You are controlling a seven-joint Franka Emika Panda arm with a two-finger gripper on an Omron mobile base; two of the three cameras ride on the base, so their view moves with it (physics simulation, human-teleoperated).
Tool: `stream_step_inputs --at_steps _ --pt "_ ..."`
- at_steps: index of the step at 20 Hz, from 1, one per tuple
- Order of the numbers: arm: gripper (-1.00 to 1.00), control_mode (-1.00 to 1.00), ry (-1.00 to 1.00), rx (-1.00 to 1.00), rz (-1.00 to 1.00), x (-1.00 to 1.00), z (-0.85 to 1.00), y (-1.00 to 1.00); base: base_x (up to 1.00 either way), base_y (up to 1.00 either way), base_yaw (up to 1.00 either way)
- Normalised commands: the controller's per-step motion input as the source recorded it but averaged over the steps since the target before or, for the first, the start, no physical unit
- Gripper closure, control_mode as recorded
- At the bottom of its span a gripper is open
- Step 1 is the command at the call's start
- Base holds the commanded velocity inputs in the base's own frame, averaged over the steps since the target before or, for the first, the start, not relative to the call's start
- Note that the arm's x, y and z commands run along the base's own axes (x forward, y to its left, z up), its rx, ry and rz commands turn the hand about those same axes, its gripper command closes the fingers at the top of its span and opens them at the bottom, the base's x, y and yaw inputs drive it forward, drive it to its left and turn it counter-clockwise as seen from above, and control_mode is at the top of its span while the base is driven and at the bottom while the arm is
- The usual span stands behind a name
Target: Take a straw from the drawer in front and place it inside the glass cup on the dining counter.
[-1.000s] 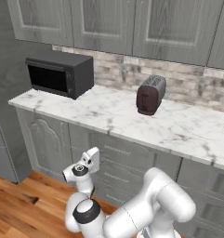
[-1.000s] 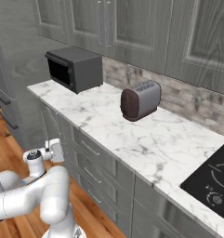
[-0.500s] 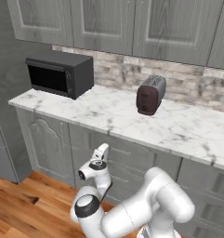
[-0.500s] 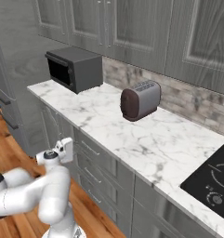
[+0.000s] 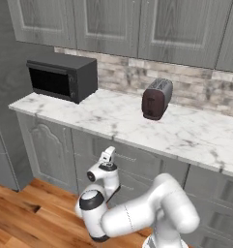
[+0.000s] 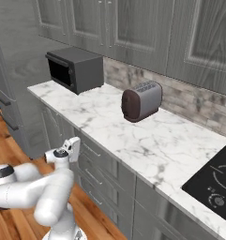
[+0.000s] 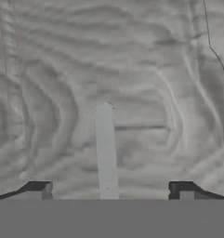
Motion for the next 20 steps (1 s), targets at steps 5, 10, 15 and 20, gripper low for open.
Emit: stream_step_inputs --at_steps 5,10,15,20 --pt "-1.0 -1.0 0.0 -0.02 0.01 0.31 -0.65 0.0 0.0 0.0 0.0" --pt "-1.0 -1.0 -0.05 -0.08 0.01 0.31 -0.64 0.0 0.0 0.0 0.0" --pt "-1.0 -1.0 -0.11 -0.14 0.0 0.25 -0.73 -0.02 0.0 0.0 0.0" --pt "1.0 -1.0 -0.16 -0.18 0.0 0.24 -0.81 -0.15 0.0 0.0 0.0"
